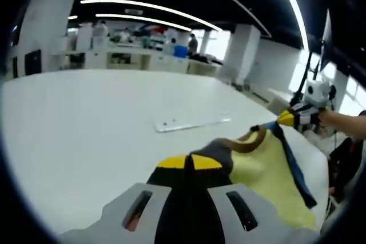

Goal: Fold the garment on the visible template until the final outline fits inside the template.

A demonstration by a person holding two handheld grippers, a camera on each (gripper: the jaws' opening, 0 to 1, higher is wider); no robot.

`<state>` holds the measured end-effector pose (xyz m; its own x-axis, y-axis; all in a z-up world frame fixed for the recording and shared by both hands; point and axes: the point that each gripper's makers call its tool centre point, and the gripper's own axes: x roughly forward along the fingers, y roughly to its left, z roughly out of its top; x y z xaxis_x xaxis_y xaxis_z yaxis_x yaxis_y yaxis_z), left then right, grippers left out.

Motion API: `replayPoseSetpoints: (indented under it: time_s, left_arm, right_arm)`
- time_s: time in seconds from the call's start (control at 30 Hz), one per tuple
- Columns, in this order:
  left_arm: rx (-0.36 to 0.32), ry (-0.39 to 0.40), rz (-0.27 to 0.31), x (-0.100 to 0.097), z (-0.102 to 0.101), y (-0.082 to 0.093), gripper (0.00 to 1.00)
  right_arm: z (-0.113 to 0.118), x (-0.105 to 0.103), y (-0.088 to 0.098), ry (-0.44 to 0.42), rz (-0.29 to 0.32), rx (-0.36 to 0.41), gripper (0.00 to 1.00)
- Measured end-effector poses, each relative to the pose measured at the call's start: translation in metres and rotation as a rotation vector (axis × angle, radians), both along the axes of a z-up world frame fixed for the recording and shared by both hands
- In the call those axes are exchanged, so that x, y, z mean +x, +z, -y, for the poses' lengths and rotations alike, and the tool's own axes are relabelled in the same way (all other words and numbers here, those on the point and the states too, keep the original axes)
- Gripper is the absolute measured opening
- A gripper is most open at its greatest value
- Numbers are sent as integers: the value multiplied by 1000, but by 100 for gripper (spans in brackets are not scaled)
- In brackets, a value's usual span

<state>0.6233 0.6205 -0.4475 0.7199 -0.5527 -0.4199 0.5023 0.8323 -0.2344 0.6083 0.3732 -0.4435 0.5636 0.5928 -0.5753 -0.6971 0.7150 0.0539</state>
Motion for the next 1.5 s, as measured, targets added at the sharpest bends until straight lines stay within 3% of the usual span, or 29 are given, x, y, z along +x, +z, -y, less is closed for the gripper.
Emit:
replayPoseSetpoints:
  time_s: [0.13,0.3,0.37,0.5,0.93,1.13,1.5]
  left_arm:
    - [51,-7,-55,10,2,-28,0]
    - [69,-17,-80,15,6,-45,0]
    - [71,-13,-94,15,6,-51,0]
    - [101,-19,-117,15,4,-63,0]
    - [131,8,-156,16,-8,-79,0]
    - [147,18,-132,17,-8,-80,0]
    - [115,19,-119,16,-7,-77,0]
  right_arm:
    - [-2,10,-25,-25,-64,-16,0]
    - [-1,15,-47,-36,-106,-99,0]
    - [0,14,-55,-49,-145,-93,0]
    - [4,17,-65,-50,-156,-108,0]
    - [-1,31,-80,-75,-157,-120,0]
    - [3,29,-84,-79,-170,-133,0]
    - [1,29,-86,-75,-173,-124,0]
